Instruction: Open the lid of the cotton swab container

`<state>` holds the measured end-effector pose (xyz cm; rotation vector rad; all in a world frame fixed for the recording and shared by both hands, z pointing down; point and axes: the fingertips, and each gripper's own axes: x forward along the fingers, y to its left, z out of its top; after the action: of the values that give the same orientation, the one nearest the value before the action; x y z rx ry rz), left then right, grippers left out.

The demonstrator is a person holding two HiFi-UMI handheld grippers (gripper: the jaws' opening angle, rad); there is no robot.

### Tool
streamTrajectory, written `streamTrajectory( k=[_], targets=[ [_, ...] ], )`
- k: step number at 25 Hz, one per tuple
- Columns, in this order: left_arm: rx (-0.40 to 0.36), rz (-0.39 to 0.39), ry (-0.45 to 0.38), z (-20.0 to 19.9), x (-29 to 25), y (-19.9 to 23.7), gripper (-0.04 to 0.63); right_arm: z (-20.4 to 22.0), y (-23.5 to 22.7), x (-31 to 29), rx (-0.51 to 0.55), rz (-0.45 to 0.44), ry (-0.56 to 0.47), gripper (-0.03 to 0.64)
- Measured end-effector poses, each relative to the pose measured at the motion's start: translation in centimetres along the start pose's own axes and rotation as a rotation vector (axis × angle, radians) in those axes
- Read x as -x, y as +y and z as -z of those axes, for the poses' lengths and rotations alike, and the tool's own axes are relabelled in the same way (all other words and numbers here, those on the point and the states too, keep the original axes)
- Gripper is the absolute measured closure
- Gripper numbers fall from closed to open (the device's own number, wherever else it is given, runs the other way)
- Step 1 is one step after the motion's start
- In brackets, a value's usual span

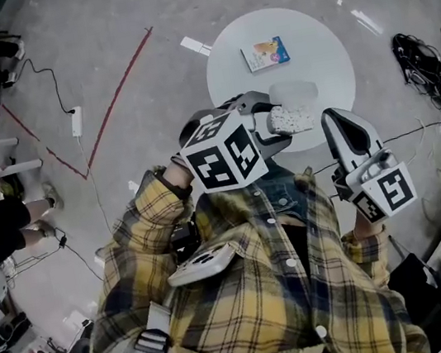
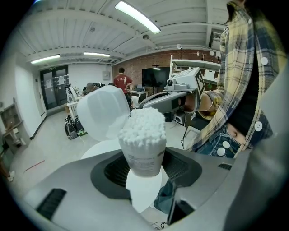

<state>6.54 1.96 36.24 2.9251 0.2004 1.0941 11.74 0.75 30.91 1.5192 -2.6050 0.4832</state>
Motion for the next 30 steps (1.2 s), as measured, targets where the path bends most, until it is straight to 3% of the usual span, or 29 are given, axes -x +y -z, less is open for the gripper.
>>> streamTrajectory(
  k=[9,30],
  targets=[
    [-0.005,-0.001,0.005,0.0,0.1,-0.2,0.365,-0.5,-0.4,0.4,-0.008,0.022,-0.019,0.600],
    [0.009,0.028,0.019,1.0,-0.6,0.3,0.367,0.8,-0.6,-0.9,-0.023,0.001,0.050,0.600]
  ],
)
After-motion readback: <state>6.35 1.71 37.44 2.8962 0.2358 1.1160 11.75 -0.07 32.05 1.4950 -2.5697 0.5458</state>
